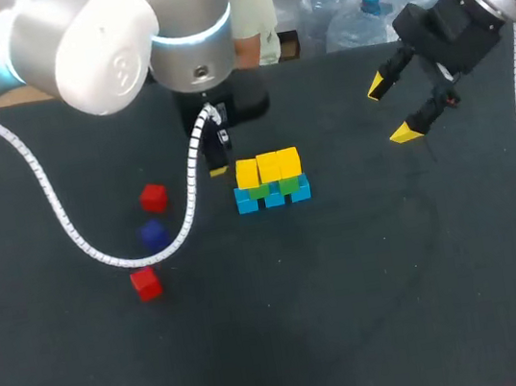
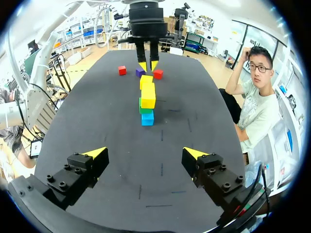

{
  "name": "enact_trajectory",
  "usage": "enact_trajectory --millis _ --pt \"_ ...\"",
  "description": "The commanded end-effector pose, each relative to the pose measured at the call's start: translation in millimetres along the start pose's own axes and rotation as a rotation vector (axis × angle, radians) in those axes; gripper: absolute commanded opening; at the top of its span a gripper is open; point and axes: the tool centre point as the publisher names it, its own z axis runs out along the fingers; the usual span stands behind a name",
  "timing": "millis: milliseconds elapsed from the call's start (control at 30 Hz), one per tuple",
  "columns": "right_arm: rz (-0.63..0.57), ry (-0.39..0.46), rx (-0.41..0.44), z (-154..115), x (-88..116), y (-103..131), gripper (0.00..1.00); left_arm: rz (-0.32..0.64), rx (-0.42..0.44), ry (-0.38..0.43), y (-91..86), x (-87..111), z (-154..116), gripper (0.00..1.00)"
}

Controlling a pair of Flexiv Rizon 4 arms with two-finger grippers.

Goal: Place the blue cubes, place green cubes on the blue cubes, place the yellow cubes on the green cubes, then place the red cubes on the yellow cubes, and place purple cube on the red cubes.

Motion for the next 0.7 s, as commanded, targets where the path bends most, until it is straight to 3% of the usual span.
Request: enact_trajectory --millis 33,700 --pt "-0.001 -0.001 0.0 0.1 0.1 0.0 1.0 0.005 0.009 0.005 3.0 -5.3 3.3 0.03" --pt "-0.001 -0.001 0.0 0.1 0.1 0.0 1.0 0.006 0.034 -0.002 -1.5 -10.1 9.9 0.1"
